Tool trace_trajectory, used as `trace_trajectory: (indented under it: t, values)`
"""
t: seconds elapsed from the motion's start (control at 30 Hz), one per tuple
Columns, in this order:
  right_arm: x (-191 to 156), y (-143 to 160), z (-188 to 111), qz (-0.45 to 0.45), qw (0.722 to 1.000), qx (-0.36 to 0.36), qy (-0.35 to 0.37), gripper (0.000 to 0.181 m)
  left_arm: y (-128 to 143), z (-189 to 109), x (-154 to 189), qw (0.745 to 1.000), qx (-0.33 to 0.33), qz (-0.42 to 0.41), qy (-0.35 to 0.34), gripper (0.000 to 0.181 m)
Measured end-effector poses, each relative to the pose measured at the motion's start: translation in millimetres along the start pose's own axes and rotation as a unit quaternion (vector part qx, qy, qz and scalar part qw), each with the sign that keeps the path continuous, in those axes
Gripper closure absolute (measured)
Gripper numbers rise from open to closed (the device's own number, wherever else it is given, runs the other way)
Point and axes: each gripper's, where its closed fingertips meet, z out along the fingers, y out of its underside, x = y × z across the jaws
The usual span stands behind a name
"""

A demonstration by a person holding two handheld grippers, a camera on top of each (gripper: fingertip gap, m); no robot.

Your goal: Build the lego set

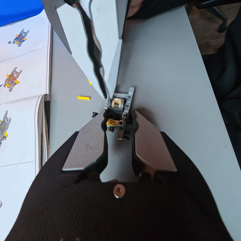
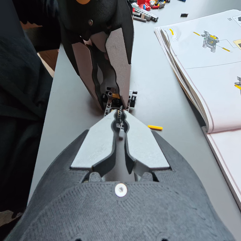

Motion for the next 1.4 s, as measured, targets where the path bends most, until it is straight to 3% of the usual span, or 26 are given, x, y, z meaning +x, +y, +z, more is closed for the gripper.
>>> trace_trajectory:
  t: [0.2, 0.6, 1.27, 1.4]
  values:
    - [2.7, -0.4, 2.6, 0.01, 1.0, -0.005, 0.0, 0.181, 1.2, -1.2, -1.8, 1.0, -0.001, -0.003, -0.003, 0.147]
    - [6.9, -6.6, 5.4, 0.042, 0.997, 0.05, 0.033, 0.181, 3.1, -3.1, -4.0, 1.0, 0.003, -0.021, 0.0, 0.147]
    - [5.2, -0.1, 2.6, -0.004, 0.999, -0.007, 0.051, 0.181, 3.7, -3.4, -3.6, 1.0, 0.004, -0.016, -0.002, 0.148]
    - [6.5, -2.0, 4.2, 0.015, 0.999, 0.009, 0.044, 0.181, 5.5, -4.2, -4.3, 1.0, 0.0, -0.019, -0.006, 0.145]
